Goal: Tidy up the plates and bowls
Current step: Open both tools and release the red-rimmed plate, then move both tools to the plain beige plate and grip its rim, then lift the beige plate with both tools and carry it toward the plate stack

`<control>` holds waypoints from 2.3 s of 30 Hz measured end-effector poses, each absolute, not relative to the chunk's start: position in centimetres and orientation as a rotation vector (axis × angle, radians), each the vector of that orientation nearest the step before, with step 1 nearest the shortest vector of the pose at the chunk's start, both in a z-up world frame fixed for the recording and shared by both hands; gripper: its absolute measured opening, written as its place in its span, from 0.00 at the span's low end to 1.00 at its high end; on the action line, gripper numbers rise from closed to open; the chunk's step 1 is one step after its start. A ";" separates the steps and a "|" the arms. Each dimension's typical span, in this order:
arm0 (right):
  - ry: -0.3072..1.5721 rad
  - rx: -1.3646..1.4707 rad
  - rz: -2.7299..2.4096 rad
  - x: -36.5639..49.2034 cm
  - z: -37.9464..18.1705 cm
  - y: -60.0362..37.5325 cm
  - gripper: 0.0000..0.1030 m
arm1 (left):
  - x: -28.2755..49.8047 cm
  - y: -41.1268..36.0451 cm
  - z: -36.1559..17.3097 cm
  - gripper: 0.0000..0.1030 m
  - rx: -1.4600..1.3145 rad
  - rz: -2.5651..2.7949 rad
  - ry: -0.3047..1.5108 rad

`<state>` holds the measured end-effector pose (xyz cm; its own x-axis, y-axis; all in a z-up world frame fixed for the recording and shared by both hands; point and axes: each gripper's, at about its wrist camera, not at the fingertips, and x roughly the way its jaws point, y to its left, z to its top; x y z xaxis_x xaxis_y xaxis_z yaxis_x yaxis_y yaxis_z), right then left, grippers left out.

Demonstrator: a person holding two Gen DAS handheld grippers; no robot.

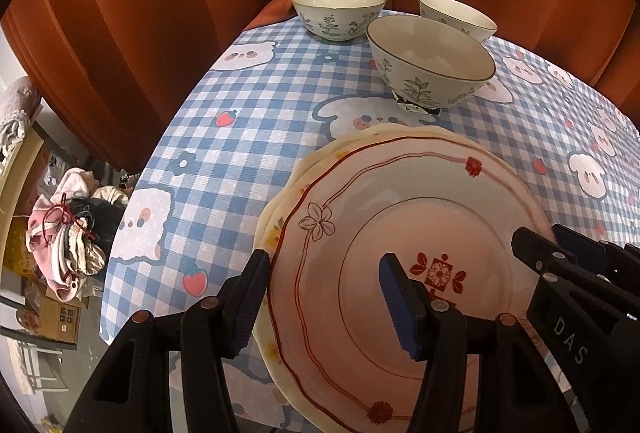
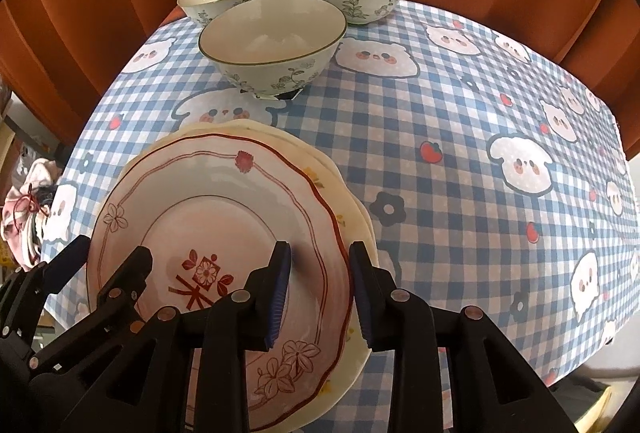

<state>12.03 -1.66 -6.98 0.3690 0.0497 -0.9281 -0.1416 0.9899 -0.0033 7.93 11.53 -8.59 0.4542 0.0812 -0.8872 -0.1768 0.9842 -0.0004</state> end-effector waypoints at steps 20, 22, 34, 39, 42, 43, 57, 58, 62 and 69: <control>1.090 -0.010 0.211 20.2 -2.6 -2.6 0.66 | 17.1 11.3 -5.2 0.77 -0.159 0.158 1.039; 1.076 -0.004 0.226 21.6 -2.2 -2.6 0.66 | 18.5 11.3 -5.1 0.77 -0.173 0.161 1.028; 1.058 -0.014 0.207 29.2 -3.9 -2.2 0.66 | 25.8 10.4 -6.9 0.72 -0.123 0.221 1.029; 1.083 -0.023 0.250 31.0 -5.5 -1.7 0.65 | 27.4 10.2 -8.3 0.54 -0.145 0.197 1.056; 1.115 0.000 0.286 31.8 -6.3 -1.5 0.52 | 27.9 9.9 -8.9 0.39 -0.157 0.188 1.075; 1.125 0.001 0.291 32.0 -6.6 -1.3 0.41 | 28.0 9.8 -9.1 0.38 -0.156 0.189 1.082; 1.145 0.004 0.245 31.5 -6.4 -1.5 0.20 | 27.6 8.6 -8.4 0.30 -0.117 0.180 1.091; 1.143 0.006 0.241 31.3 -6.2 -1.6 0.21 | 27.5 8.5 -8.2 0.30 -0.118 0.174 1.088; 1.127 0.016 0.217 30.4 -5.1 -2.4 0.20 | 26.7 7.9 -7.1 0.30 -0.114 0.145 1.067; 1.088 0.037 0.161 28.0 -2.7 -4.1 0.21 | 24.6 6.3 -4.9 0.30 -0.101 0.085 1.029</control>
<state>27.97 -4.10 -2.67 0.4534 0.1483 -0.8789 -0.1119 0.9877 0.1090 24.65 6.29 -4.85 0.5134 0.0232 -0.8578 -0.1185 0.9920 -0.0441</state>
